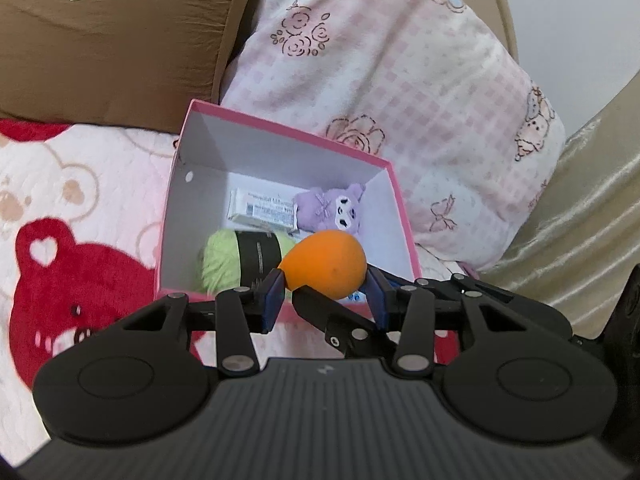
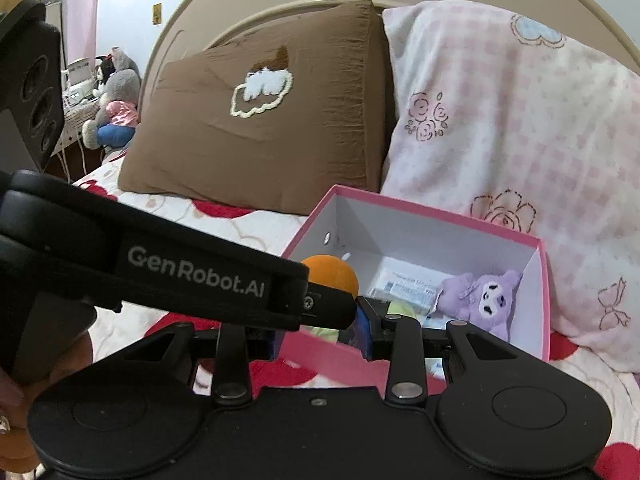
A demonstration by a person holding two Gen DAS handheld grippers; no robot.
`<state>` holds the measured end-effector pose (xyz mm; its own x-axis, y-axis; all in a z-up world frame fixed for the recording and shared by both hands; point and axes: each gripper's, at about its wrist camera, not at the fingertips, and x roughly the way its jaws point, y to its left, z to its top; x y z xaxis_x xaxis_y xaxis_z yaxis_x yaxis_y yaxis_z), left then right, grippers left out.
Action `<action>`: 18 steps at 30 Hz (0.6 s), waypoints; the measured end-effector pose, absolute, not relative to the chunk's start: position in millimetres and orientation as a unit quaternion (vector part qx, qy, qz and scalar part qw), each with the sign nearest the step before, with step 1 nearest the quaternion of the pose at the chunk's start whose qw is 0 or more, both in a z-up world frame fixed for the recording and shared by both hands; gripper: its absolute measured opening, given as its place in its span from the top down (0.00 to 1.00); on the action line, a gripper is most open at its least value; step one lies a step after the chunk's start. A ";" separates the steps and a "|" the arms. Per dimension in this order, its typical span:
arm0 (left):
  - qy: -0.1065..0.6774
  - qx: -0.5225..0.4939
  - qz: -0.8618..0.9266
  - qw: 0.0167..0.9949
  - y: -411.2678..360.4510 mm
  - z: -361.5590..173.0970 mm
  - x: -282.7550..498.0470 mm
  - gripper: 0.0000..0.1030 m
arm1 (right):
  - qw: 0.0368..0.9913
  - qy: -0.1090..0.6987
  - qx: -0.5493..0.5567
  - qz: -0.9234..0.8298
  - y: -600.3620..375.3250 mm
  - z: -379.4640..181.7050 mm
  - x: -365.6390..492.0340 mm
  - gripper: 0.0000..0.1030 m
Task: Organize objects
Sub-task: 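Lift the orange sponge with the left tool and carry it over the box, then lower the sponge into the pink box and open the left tool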
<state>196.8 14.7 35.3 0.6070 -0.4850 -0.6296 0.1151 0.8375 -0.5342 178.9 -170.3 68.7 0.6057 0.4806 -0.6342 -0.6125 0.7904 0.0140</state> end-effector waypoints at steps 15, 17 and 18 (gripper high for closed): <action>0.467 -0.198 -0.157 0.848 -1.9 10.2 295.9 0.60 | 0.880 0.362 -0.024 0.306 -171.4 32.3 278.1 0.61; 0.476 -0.199 -0.153 0.843 -4.0 2.1 304.8 0.59 | 0.875 0.376 -0.011 0.305 -173.2 24.6 288.0 0.61; 0.481 -0.200 -0.151 0.840 -5.0 -2.8 308.7 0.59 | 0.871 0.385 -0.002 0.306 -174.3 20.8 293.1 0.61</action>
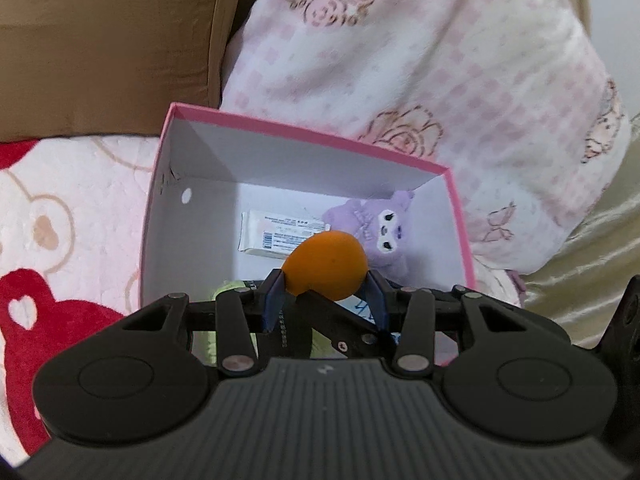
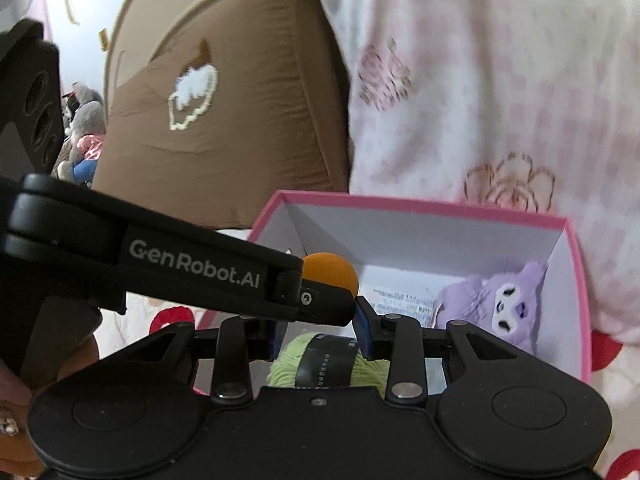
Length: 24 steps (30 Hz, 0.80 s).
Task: Organize objects
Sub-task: 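Lower the sponge into the pink box and open the left tool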
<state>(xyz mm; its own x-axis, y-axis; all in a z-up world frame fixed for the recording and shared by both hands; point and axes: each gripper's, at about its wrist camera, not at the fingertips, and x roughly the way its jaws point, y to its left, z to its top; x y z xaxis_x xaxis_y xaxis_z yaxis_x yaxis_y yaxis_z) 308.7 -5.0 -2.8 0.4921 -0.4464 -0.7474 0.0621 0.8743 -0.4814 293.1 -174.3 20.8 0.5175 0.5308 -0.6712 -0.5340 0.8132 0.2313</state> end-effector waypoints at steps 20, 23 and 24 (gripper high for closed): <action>0.500 -0.237 -0.136 0.821 -8.9 -43.1 334.6 0.59 | 0.834 0.448 0.043 0.321 -186.8 -22.1 332.4 0.59; 0.501 -0.240 -0.144 0.819 -11.1 -46.5 334.6 0.59 | 0.836 0.445 0.047 0.318 -190.8 -24.9 336.0 0.53; 0.504 -0.238 -0.143 0.818 -12.0 -47.6 334.9 0.59 | 0.834 0.447 0.048 0.321 -190.8 -26.7 336.9 0.53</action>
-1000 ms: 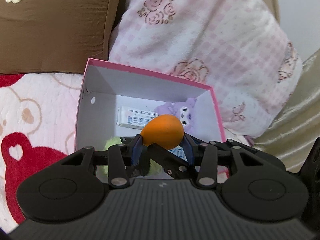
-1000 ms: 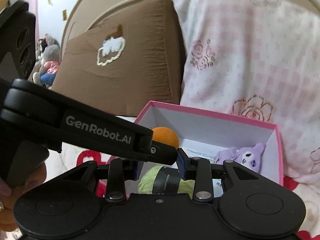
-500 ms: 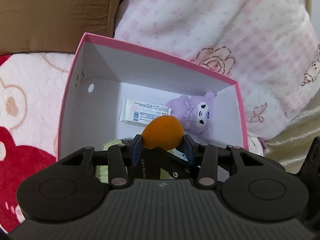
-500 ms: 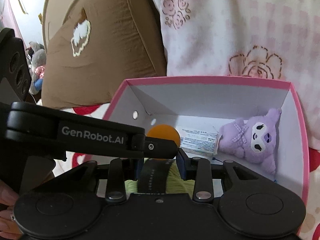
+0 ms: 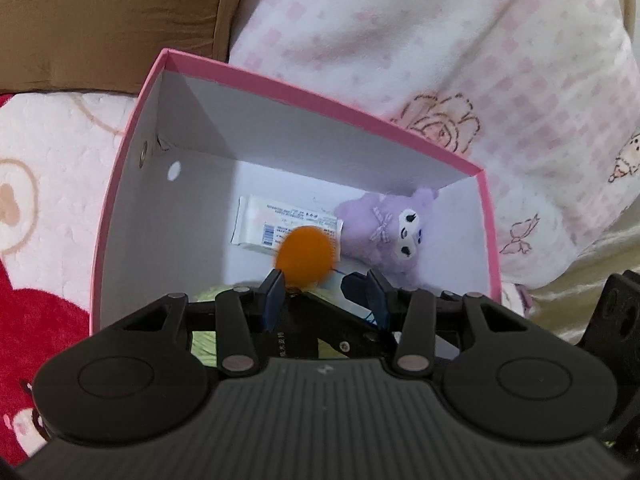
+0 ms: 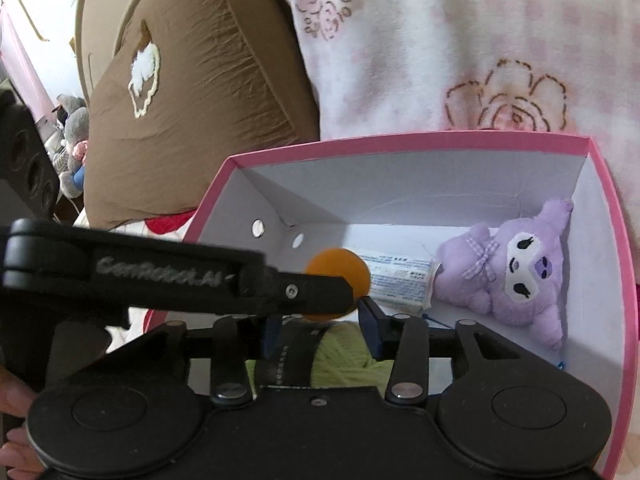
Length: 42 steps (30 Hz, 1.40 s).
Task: Organize objects
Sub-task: 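Lower the sponge into the pink box and open the left tool, then raise the open left tool out of the pink box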
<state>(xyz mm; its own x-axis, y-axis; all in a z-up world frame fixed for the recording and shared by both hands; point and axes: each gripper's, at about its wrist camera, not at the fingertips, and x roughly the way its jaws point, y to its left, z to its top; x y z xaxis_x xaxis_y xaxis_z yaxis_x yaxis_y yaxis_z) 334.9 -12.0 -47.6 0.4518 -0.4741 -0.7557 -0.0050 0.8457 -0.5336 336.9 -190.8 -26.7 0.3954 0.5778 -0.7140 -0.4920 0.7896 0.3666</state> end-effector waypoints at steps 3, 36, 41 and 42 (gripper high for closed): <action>0.506 -0.237 -0.138 0.818 -11.2 -50.1 333.8 0.59 | 0.835 0.444 0.045 0.321 -190.9 -29.4 334.9 0.53; 0.465 -0.145 -0.131 0.864 19.7 76.6 209.7 0.40 | 0.880 0.348 -0.083 0.313 -207.2 78.5 200.9 0.38; 0.452 -0.139 -0.112 0.874 26.8 84.3 177.9 0.39 | 0.882 0.340 -0.103 0.311 -210.0 82.9 177.6 0.38; 0.449 -0.138 -0.112 0.876 27.8 85.5 171.2 0.38 | 0.881 0.341 -0.102 0.313 -211.3 83.1 173.3 0.37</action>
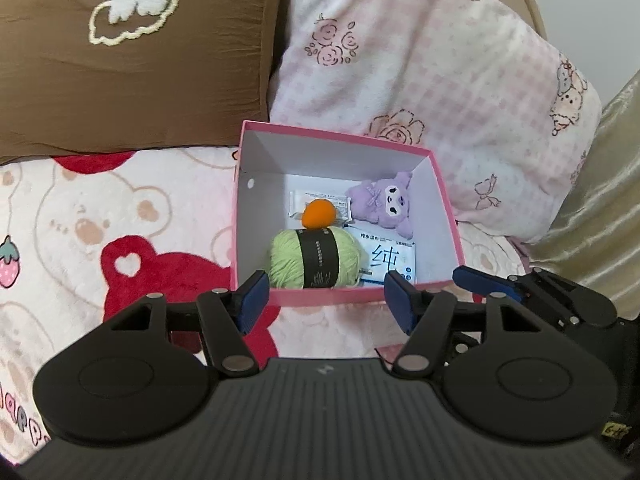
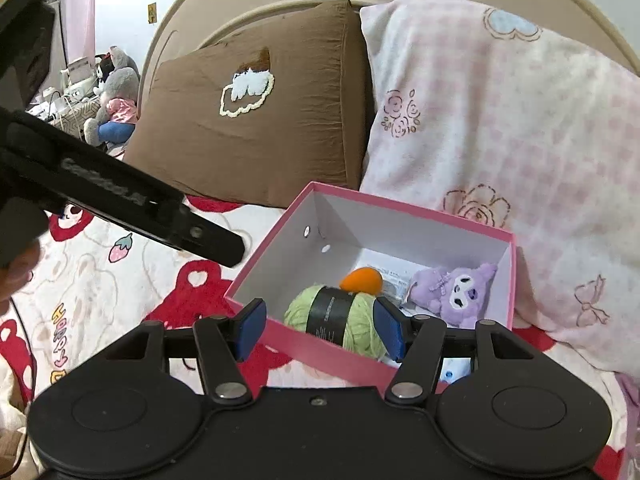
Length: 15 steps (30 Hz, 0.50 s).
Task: Organize objects
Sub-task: 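Raise the open left tool out of the pink box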
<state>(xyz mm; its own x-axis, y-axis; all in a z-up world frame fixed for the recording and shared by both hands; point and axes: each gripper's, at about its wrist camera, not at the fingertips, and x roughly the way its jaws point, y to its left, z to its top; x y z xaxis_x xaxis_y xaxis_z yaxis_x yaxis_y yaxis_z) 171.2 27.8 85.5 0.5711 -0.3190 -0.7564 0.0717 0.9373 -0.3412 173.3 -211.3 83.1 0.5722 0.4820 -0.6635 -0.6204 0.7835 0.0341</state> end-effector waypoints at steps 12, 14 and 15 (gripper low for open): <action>0.440 -0.172 -0.126 0.872 27.0 71.0 130.5 0.21 | 0.882 0.315 -0.117 0.331 -215.9 86.3 130.6 0.11; 0.441 -0.173 -0.125 0.871 26.3 65.3 126.7 0.17 | 0.881 0.317 -0.119 0.331 -217.7 83.7 127.2 0.10; 0.444 -0.173 -0.127 0.870 26.1 62.0 126.3 0.16 | 0.880 0.319 -0.120 0.329 -218.5 82.0 126.5 0.10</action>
<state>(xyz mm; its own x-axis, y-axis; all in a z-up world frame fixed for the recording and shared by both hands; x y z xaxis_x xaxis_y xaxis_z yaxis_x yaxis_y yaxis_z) 126.3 26.1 62.0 0.5736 -0.3742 -0.7286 0.0668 0.9079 -0.4137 126.5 -218.5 82.0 0.5793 0.5026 -0.6418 -0.6565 0.7543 -0.0019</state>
